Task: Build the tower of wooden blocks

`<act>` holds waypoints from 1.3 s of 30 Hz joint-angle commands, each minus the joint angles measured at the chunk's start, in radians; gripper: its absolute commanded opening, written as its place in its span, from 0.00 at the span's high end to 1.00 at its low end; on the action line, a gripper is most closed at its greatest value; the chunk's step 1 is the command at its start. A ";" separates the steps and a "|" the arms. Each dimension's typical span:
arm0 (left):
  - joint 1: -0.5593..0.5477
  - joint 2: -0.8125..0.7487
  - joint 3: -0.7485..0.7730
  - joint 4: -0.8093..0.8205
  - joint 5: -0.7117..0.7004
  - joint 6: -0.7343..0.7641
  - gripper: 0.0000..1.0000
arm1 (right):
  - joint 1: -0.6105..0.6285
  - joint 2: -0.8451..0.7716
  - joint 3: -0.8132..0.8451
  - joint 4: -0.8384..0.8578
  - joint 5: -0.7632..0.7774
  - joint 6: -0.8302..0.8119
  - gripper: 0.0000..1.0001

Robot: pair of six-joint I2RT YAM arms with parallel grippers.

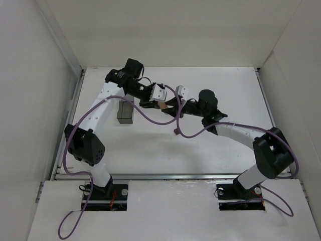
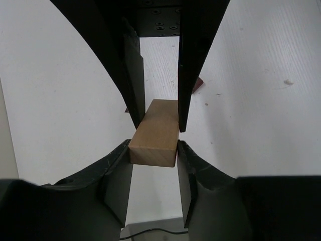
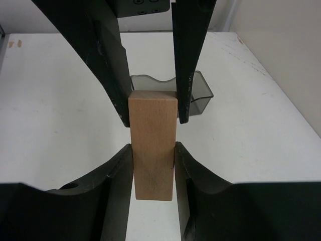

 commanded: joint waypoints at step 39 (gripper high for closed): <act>-0.182 0.143 -0.302 0.368 -0.511 -0.370 1.00 | -0.063 -0.456 -0.152 -0.894 0.490 -0.497 0.00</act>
